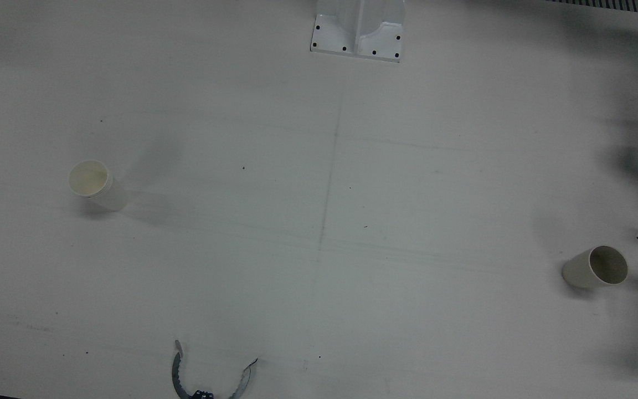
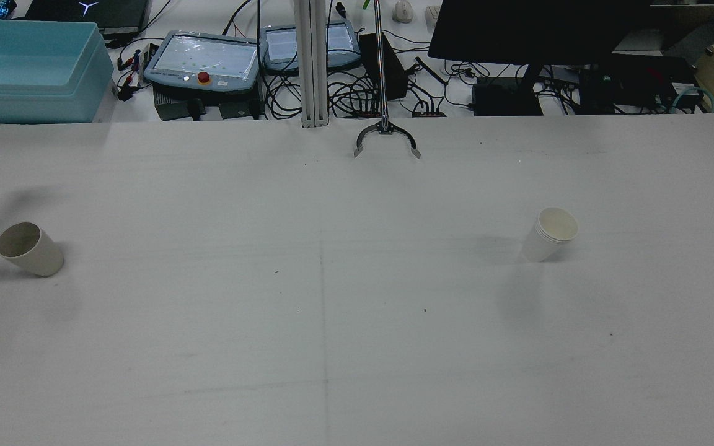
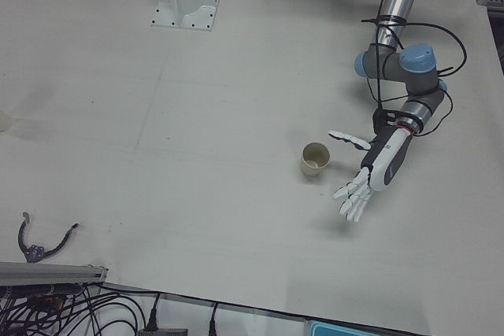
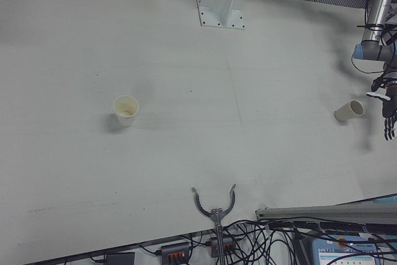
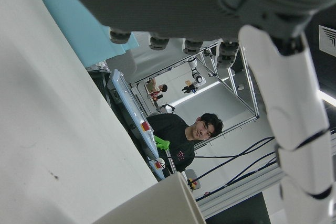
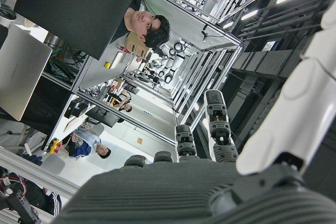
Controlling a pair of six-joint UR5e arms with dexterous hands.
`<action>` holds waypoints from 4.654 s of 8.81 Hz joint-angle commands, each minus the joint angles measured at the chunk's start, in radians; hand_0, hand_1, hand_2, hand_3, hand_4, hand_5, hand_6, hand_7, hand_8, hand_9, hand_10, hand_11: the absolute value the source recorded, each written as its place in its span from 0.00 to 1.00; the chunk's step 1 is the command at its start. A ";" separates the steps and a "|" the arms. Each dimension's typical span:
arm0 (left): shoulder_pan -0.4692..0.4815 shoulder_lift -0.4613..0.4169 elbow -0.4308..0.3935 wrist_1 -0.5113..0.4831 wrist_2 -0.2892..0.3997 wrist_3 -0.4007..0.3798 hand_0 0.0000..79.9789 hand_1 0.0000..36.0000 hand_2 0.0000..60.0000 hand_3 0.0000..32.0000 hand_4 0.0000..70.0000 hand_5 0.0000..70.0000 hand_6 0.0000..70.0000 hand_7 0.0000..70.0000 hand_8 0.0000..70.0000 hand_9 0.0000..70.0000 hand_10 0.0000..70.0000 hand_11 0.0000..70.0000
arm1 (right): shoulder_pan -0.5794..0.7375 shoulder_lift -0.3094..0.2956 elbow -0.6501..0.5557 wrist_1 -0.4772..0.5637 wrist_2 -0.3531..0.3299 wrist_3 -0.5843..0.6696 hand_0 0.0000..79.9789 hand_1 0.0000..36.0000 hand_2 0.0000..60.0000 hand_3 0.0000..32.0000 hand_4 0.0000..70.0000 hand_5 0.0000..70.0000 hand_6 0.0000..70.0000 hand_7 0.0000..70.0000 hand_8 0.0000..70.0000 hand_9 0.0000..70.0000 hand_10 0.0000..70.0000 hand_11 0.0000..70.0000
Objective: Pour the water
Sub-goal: 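Wrap the left hand fingers around the beige paper cup, then lift the grasped cup with the left hand and tilt it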
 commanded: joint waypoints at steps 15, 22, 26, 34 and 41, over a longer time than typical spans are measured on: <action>0.106 -0.017 0.111 -0.150 0.020 0.123 0.63 0.37 0.11 0.33 0.17 0.19 0.00 0.13 0.01 0.03 0.00 0.03 | -0.081 0.055 -0.034 0.002 0.006 -0.042 0.57 0.13 0.00 0.00 0.19 0.20 0.10 0.24 0.01 0.03 0.00 0.00; 0.124 -0.077 0.139 -0.133 0.018 0.123 0.65 0.40 0.09 0.26 0.21 0.25 0.01 0.15 0.01 0.04 0.02 0.05 | -0.095 0.053 -0.039 0.003 0.015 -0.055 0.57 0.14 0.00 0.00 0.20 0.20 0.11 0.26 0.01 0.03 0.00 0.00; 0.124 -0.080 0.130 -0.064 0.017 0.115 0.72 0.51 0.18 0.00 0.65 1.00 0.07 0.21 0.00 0.02 0.06 0.11 | -0.097 0.053 -0.039 0.003 0.013 -0.058 0.57 0.13 0.00 0.00 0.19 0.20 0.11 0.26 0.01 0.03 0.00 0.00; 0.098 0.040 -0.301 0.257 0.023 -0.061 0.81 1.00 1.00 0.00 0.97 1.00 0.18 0.31 0.08 0.13 0.12 0.21 | -0.235 0.087 -0.301 0.183 0.114 -0.123 0.58 0.15 0.00 0.00 0.21 0.20 0.11 0.24 0.01 0.03 0.00 0.00; 0.055 0.083 -0.406 0.338 0.029 -0.148 0.63 0.46 0.83 0.00 1.00 1.00 0.23 0.32 0.11 0.17 0.13 0.19 | -0.566 0.134 -0.513 0.314 0.290 -0.092 0.59 0.21 0.00 0.00 0.14 0.17 0.02 0.08 0.00 0.00 0.00 0.00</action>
